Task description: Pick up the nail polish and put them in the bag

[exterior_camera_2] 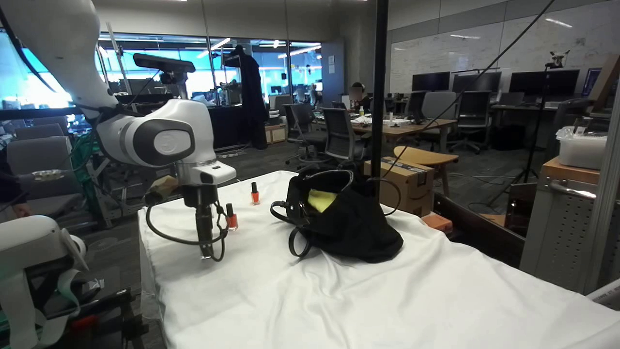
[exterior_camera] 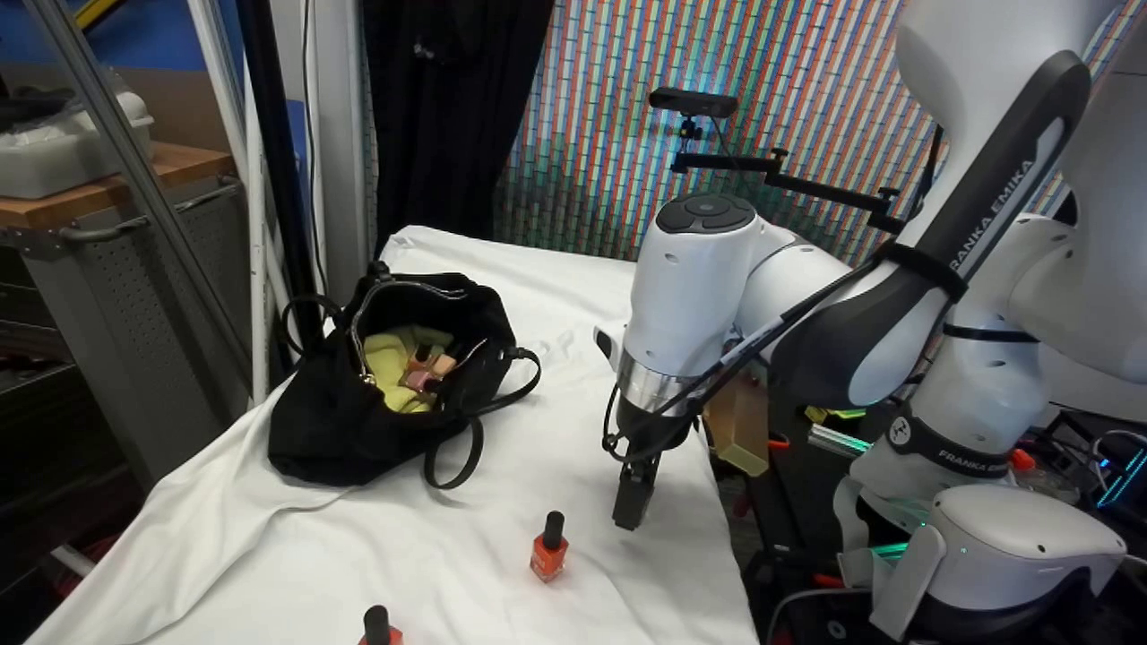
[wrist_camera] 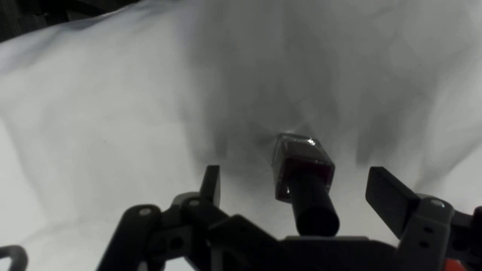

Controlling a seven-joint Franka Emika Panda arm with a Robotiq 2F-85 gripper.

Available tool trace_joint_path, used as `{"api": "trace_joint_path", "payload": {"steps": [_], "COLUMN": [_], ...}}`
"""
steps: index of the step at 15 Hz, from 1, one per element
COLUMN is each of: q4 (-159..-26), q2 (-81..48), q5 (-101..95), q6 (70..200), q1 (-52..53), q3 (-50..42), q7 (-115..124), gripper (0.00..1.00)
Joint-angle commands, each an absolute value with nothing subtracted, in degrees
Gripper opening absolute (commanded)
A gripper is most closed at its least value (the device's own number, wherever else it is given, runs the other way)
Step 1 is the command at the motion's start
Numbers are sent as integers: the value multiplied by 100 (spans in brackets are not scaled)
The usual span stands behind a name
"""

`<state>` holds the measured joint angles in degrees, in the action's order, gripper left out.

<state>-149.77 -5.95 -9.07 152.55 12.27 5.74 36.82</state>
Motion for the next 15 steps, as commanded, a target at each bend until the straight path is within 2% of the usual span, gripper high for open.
{"api": "trace_joint_path", "payload": {"steps": [1,6,15], "q4": [-15009,-14996,-15009], "q2": [-698,-902,-767], "q5": [-872,-662,-882], "q6": [15596,15900,15706], "q1": [1140,1104,1249], "q3": [571,542,421], "q7": [3295,2845,2946], "gripper": [100,100,100]}}
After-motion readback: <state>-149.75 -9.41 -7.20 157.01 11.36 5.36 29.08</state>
